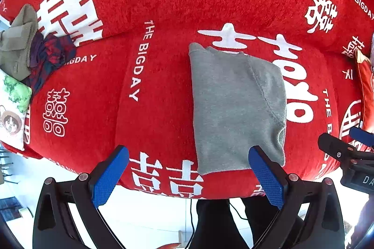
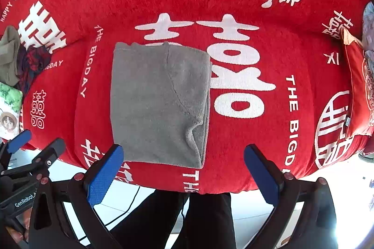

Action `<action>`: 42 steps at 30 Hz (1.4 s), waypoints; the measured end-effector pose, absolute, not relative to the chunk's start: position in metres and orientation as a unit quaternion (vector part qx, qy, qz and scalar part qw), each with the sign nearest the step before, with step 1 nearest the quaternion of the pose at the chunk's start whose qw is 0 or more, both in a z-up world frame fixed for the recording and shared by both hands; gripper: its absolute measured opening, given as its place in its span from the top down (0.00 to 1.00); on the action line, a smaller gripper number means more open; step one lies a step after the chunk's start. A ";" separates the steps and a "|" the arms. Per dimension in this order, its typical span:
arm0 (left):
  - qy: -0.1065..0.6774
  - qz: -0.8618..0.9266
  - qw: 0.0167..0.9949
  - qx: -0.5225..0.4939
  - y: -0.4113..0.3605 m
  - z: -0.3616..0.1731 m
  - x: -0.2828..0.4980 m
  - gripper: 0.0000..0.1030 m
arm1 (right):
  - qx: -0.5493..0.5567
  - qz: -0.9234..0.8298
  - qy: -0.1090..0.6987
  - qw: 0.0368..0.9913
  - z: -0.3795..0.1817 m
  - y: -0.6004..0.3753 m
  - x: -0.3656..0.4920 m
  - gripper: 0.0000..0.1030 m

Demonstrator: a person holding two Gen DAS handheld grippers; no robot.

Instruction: Fold small clothes

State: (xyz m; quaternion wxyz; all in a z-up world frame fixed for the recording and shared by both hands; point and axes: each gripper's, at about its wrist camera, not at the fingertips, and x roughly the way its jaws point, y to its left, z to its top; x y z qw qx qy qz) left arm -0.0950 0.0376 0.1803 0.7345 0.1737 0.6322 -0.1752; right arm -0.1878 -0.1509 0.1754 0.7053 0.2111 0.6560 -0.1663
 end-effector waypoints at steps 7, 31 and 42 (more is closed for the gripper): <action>0.633 -0.162 0.739 0.166 0.042 0.183 -0.089 0.01 | 0.201 -0.171 0.662 0.701 0.175 -0.152 -0.184 0.01; 0.638 -0.182 0.720 0.205 0.022 0.170 -0.098 0.01 | 0.200 -0.191 0.656 0.703 0.178 -0.156 -0.191 0.01; 0.636 -0.177 0.722 0.207 0.024 0.171 -0.098 0.01 | 0.200 -0.193 0.656 0.702 0.179 -0.155 -0.191 0.01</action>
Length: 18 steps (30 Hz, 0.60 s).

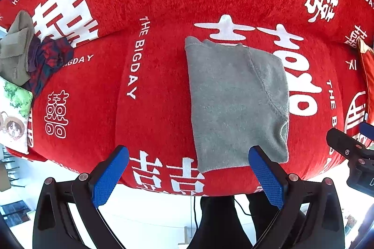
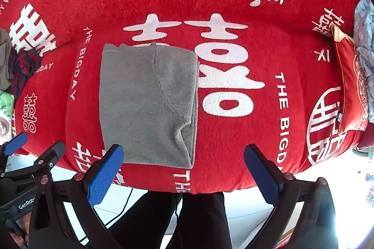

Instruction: Fold small clothes

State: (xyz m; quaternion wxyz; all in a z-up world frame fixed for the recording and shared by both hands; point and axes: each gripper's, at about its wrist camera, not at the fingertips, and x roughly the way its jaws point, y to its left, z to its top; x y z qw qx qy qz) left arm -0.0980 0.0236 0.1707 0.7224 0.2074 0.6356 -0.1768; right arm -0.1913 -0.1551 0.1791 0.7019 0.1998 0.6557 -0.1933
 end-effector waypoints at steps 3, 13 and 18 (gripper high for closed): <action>0.635 -0.176 0.723 0.208 0.023 0.171 -0.099 0.01 | 0.200 -0.194 0.655 0.702 0.179 -0.155 -0.192 0.01; 0.636 -0.176 0.723 0.205 0.025 0.171 -0.099 0.01 | 0.195 -0.194 0.656 0.703 0.178 -0.155 -0.193 0.01; 0.634 -0.176 0.725 0.203 0.028 0.170 -0.099 0.01 | 0.190 -0.194 0.657 0.703 0.178 -0.154 -0.193 0.01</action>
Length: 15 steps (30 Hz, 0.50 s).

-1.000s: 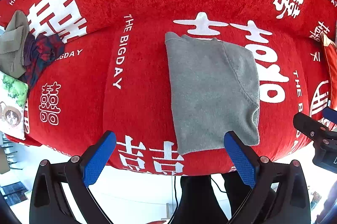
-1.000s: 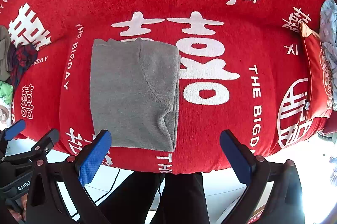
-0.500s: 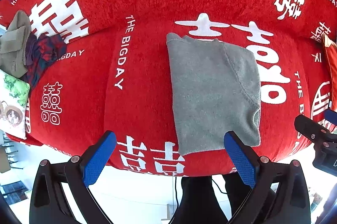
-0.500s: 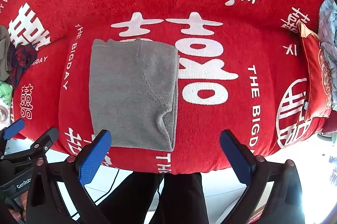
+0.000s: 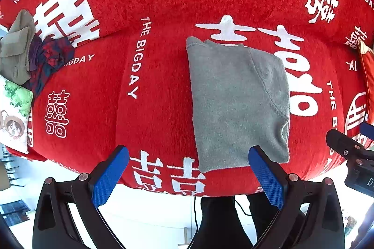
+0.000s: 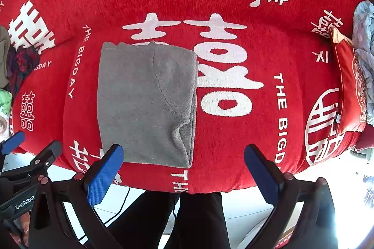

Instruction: Fold small clothes

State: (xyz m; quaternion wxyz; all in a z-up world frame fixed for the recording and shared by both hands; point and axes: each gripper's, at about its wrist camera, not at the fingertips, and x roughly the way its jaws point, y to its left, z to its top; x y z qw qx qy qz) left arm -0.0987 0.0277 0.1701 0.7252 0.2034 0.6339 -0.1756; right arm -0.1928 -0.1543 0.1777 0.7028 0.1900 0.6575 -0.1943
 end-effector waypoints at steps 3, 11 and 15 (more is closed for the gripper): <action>0.634 -0.175 0.726 0.202 0.029 0.170 -0.098 0.01 | 0.184 -0.193 0.657 0.705 0.178 -0.152 -0.193 0.01; 0.637 -0.171 0.725 0.197 0.032 0.168 -0.099 0.01 | 0.174 -0.189 0.658 0.707 0.177 -0.145 -0.190 0.01; 0.638 -0.171 0.726 0.192 0.033 0.168 -0.098 0.01 | 0.166 -0.189 0.664 0.705 0.175 -0.143 -0.189 0.01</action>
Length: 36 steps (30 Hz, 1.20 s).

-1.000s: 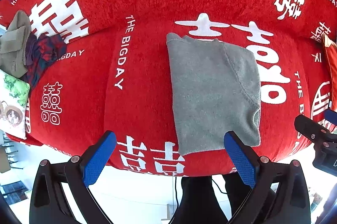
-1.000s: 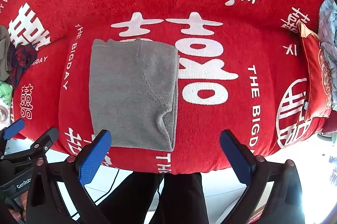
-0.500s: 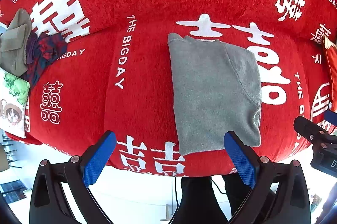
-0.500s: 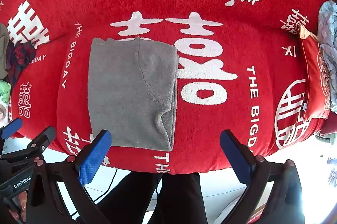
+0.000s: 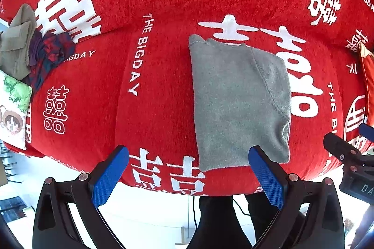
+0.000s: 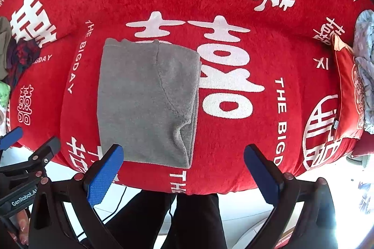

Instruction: Fold small clothes

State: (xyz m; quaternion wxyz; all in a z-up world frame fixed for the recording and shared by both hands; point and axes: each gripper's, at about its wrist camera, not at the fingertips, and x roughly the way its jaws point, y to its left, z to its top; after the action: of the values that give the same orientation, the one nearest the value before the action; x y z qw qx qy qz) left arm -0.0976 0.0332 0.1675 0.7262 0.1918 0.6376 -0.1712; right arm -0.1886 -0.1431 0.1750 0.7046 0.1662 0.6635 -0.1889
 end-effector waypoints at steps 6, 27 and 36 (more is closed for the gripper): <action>0.635 -0.169 0.730 0.189 0.034 0.169 -0.095 0.01 | 0.162 -0.189 0.665 0.704 0.174 -0.141 -0.187 0.01; 0.639 -0.167 0.728 0.186 0.035 0.166 -0.091 0.01 | 0.159 -0.188 0.669 0.702 0.172 -0.139 -0.185 0.01; 0.636 -0.165 0.729 0.189 0.034 0.166 -0.093 0.01 | 0.158 -0.186 0.670 0.701 0.171 -0.140 -0.185 0.01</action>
State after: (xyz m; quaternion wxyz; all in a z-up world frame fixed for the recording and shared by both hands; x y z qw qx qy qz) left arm -0.0929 0.0342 0.1660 0.7295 0.1895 0.6361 -0.1653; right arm -0.1846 -0.1397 0.1715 0.7007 0.1585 0.6702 -0.1863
